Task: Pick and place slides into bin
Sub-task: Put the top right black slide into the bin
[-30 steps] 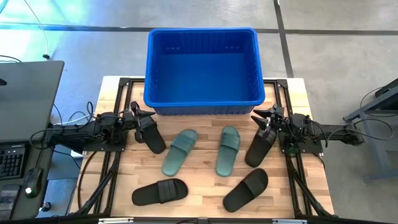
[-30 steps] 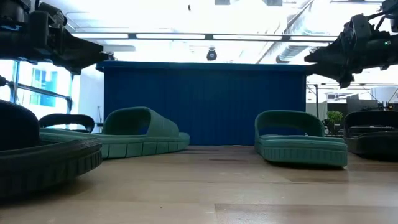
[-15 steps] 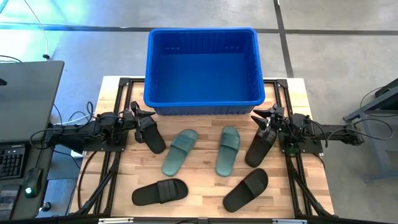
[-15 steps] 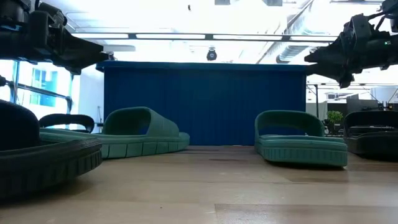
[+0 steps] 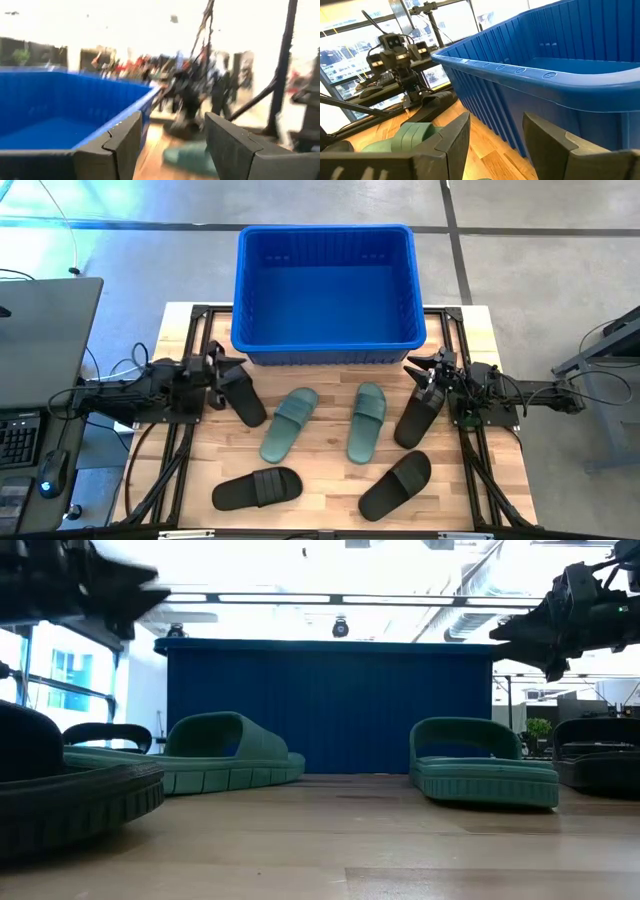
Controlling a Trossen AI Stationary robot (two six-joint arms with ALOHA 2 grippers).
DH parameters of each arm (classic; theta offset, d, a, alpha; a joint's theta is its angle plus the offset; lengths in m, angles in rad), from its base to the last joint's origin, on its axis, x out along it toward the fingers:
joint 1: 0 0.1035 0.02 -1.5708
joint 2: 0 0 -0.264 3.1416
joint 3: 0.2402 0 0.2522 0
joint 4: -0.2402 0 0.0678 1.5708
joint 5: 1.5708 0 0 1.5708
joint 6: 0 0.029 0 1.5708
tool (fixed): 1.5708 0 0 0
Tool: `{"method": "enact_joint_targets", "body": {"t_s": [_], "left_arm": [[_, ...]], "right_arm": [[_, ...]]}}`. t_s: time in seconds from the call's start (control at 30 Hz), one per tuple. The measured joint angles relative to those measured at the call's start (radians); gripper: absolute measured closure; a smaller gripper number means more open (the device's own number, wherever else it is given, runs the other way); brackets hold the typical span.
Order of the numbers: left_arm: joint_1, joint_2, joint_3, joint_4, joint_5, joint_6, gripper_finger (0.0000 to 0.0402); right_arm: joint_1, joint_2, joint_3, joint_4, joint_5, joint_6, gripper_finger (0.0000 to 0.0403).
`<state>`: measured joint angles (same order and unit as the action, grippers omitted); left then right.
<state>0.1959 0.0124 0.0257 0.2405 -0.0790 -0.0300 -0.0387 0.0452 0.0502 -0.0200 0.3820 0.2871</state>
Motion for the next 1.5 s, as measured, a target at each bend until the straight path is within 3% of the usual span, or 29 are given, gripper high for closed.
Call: {"method": "enact_joint_targets", "body": {"t_s": [0.3, 0.63, 0.87, 1.07, 1.23, 1.37, 1.5], "left_arm": [[0.0, 0.066, 0.258, -0.167, -0.068, 0.085, 0.0202], [0.0, 0.288, 0.512, -0.305, -0.1, 0.029, 0.0202], [0.0, 0.374, 0.561, -0.303, -0.027, 0.008, 0.0202], [0.0, 0.429, 0.561, -0.305, 0.053, -0.135, 0.0202], [0.0, 0.479, 0.561, -0.304, 0.114, -0.168, 0.0202], [0.0, 0.525, 0.561, -0.303, 0.142, -0.192, 0.0202], [0.0, 0.57, 0.561, -0.304, 0.154, -0.227, 0.0202]], "right_arm": [[0.0, 0.0, 0.0, 0.0, 0.0, 0.0, 0.0231], [0.0, 0.0, 0.0, -0.001, 0.006, 0.0, 0.0231], [0.0, 0.0, 0.0, 0.005, 0.064, 0.054, 0.0229], [0.0, 0.0, 0.0, 0.02, 0.028, 0.169, 0.023], [0.0, 0.0, 0.0, 0.018, 0.028, 0.355, 0.0229], [0.0, 0.0, -0.001, 0.083, -0.048, 0.427, 0.023], [0.0, 0.001, -0.001, 0.374, -0.235, 0.385, 0.0235]]}}
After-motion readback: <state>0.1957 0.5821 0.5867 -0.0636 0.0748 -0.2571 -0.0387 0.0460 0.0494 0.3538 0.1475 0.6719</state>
